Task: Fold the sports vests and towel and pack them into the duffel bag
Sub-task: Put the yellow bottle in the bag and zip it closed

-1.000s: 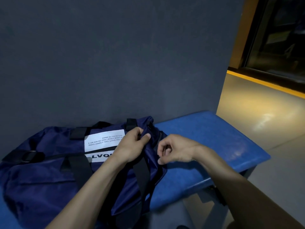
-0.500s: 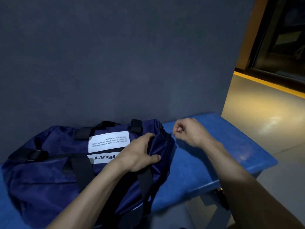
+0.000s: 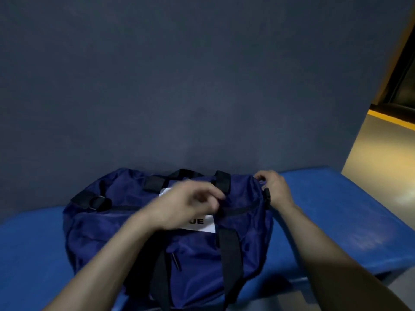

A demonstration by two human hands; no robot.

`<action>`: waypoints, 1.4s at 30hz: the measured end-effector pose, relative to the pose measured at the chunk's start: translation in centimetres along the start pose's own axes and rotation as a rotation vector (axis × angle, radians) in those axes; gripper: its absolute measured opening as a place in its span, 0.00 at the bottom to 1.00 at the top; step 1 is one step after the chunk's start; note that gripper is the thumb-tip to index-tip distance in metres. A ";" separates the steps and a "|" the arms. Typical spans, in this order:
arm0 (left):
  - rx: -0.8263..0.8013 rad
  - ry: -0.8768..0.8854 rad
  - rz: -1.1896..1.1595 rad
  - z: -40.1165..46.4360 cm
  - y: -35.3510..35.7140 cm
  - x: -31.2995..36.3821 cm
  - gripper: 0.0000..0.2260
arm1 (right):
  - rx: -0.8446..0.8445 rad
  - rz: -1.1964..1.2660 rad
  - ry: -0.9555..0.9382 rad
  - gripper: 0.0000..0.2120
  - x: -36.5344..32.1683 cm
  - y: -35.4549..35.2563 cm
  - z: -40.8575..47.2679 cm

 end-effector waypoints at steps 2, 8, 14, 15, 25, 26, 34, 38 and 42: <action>0.395 -0.062 0.318 -1.7 -7.4 -2.8 0.08 | 0.031 0.054 -0.017 0.20 -1.1 -1.3 -0.1; 0.440 -0.608 0.665 -5.4 -14.5 -13.4 0.30 | -0.234 -0.118 0.018 0.24 -5.6 -2.0 -2.9; 0.624 -0.407 0.502 -7.1 -12.9 -13.4 0.23 | -0.108 -0.342 0.008 0.13 -6.9 0.2 -4.1; 0.650 -0.348 0.374 -7.5 -13.9 -12.8 0.22 | -0.048 -0.232 -0.019 0.15 -7.5 0.0 -3.7; 0.723 -0.650 0.078 -10.7 -20.0 -16.3 0.20 | 0.040 -0.218 -0.113 0.29 -11.7 2.1 -3.6; 0.676 -0.670 0.247 -11.4 -20.0 -15.9 0.24 | 0.022 -0.273 -0.056 0.33 -11.3 2.0 -3.6; 0.468 -0.842 0.454 -11.8 -13.4 -14.9 0.26 | -0.105 -0.107 0.087 0.25 -10.3 4.2 -5.7; 0.515 -0.741 0.273 -11.1 -12.6 -14.6 0.19 | -0.032 0.225 0.078 0.20 -11.0 5.0 -6.6; 0.771 -0.517 -0.545 -13.5 -16.8 -13.7 0.20 | 0.122 0.581 0.073 0.13 -12.5 1.9 -7.2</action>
Point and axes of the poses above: each hand's wrist, its own z-axis towards the middle knuckle, its own y-axis out of the palm, x = y × z, the point moved 6 cm from there along z, towards the middle knuckle, and after that the axes turned 7 degrees about -y, right-handed, at the moved point
